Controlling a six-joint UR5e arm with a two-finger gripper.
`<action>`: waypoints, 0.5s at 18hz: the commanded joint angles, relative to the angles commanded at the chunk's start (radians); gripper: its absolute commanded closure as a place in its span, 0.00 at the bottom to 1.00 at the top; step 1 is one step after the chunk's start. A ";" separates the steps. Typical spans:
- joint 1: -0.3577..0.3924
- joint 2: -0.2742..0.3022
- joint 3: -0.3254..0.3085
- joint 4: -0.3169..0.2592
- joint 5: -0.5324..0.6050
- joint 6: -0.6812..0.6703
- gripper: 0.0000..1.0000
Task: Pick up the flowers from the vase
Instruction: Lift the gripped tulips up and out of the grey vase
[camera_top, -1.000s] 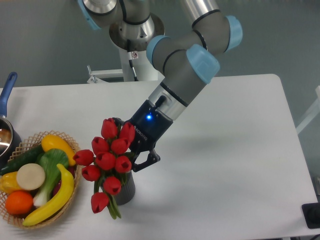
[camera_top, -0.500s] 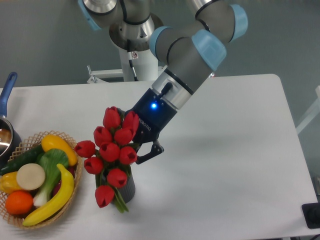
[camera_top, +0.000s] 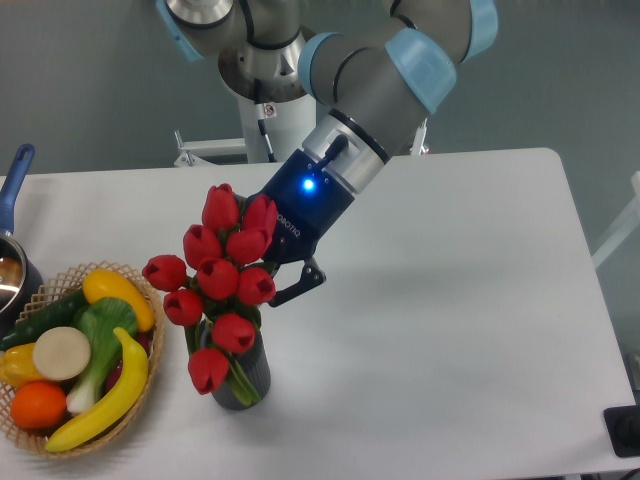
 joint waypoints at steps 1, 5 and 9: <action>0.006 0.000 0.015 0.000 0.000 -0.023 0.54; 0.043 0.000 0.040 0.000 -0.034 -0.055 0.54; 0.055 -0.003 0.060 0.000 -0.040 -0.055 0.54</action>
